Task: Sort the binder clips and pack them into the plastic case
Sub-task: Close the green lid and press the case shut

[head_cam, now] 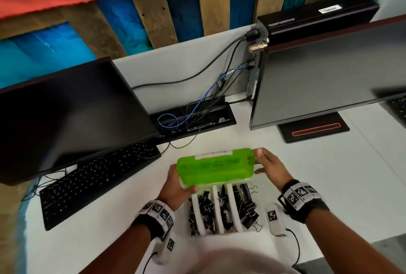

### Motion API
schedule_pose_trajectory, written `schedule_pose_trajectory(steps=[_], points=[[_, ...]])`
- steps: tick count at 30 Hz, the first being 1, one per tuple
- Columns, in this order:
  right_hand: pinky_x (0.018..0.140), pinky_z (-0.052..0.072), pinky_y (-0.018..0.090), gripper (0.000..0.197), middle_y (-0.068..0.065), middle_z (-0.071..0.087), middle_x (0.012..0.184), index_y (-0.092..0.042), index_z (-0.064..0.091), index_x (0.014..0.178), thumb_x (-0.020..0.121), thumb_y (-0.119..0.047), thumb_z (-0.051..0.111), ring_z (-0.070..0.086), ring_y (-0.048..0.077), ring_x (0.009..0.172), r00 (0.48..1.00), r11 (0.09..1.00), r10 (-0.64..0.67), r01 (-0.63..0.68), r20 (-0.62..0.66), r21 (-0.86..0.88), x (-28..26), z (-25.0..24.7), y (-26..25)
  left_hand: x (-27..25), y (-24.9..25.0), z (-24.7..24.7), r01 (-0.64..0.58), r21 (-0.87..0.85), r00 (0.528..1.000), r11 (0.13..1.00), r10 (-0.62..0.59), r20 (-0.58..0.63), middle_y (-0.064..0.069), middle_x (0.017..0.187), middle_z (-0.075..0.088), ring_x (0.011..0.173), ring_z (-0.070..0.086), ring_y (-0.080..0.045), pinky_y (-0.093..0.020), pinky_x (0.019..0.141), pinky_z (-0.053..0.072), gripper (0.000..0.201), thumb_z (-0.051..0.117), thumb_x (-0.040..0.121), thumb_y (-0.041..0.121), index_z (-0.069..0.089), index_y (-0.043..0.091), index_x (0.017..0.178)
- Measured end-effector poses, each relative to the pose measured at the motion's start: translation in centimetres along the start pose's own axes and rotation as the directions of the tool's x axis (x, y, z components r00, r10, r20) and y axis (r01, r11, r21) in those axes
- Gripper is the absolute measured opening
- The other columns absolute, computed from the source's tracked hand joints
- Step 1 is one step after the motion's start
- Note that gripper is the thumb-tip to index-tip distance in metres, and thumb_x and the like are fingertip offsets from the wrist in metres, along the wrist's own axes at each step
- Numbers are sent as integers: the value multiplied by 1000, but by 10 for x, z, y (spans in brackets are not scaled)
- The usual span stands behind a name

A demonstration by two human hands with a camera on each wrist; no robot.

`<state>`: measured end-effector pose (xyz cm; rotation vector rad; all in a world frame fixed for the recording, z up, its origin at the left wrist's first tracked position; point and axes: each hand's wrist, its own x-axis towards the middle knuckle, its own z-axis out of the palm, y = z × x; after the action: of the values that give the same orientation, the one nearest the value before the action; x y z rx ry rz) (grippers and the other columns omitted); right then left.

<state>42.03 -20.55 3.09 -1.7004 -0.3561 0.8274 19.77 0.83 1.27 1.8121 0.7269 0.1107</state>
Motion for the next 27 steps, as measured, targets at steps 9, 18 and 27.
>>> schedule_pose_trajectory(steps=[9, 18, 27], points=[[75, 43, 15, 14, -7, 63, 89, -21, 65, 77, 76, -29, 76, 57, 6, 86, 945, 872, -138, 258, 297, -415, -55, -6, 18, -77, -13, -2, -442, 402, 893, 802, 351, 282, 22, 130, 43, 129, 33, 5, -14, 106, 27, 61, 74, 62, 60, 56, 32, 114], [104, 40, 30, 28, -16, 44, 124, -29, 63, 103, 79, -43, 65, 43, 4, 119, 885, 638, -306, 464, 351, -614, -96, 5, 59, -92, -10, 36, -388, 765, 921, 515, 178, 347, 9, 128, 34, 122, 26, -14, -37, 108, 24, 70, 66, 60, 59, 37, 37, 119], [109, 29, 22, 76, -17, 24, 149, -39, 37, 134, 70, -31, 77, 30, 3, 132, 863, 468, -269, 505, 428, -725, -121, -15, 80, -93, -3, 52, -403, 737, 913, 542, 181, 365, 14, 140, 4, 143, 7, -18, -46, 107, 34, 69, 59, 80, 37, 21, 33, 137]])
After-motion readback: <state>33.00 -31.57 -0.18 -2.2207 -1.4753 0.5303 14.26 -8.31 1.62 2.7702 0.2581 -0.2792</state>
